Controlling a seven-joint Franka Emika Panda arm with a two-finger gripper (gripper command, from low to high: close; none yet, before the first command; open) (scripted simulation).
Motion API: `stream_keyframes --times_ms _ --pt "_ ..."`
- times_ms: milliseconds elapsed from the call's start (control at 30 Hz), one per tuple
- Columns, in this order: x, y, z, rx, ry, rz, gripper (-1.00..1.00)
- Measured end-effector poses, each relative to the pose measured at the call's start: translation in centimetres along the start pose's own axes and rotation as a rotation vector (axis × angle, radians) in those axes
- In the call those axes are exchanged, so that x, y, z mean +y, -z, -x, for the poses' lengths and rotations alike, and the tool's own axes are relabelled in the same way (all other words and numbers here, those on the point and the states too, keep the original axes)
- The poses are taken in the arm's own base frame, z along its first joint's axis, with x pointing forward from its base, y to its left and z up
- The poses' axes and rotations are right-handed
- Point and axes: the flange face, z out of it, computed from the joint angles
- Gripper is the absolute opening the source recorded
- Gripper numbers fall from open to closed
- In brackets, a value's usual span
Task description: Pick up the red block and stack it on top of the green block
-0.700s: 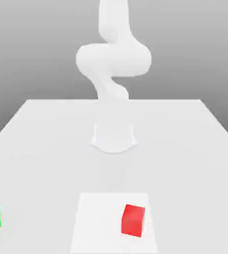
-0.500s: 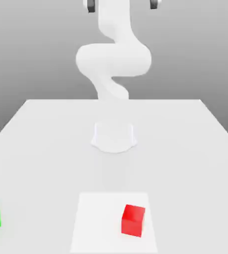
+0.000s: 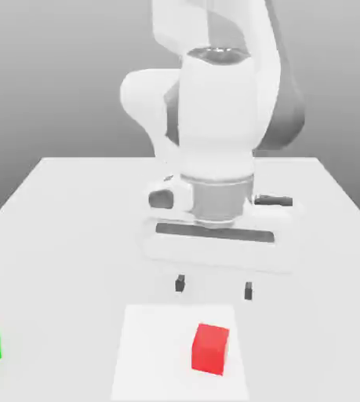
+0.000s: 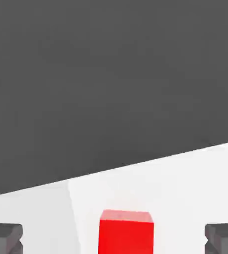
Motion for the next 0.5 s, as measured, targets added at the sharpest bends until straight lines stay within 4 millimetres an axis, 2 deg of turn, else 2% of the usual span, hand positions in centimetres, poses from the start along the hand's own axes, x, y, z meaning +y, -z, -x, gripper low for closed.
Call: stream_keyframes --times_ms 67,200,233,433,500 --pt "0.7 -3.0 0.5 -0.015 -0.013 0.031 0.0" --pt "1.1 -7.8 0.7 -0.019 -0.017 0.04 0.0" --pt "1.2 -8.7 0.8 -0.019 -0.017 0.041 -1.0" --pt "1.2 -9.1 0.8 -0.019 -0.017 0.04 -1.0" --pt "1.1 -8.0 0.7 -0.019 -0.017 0.04 -1.0"
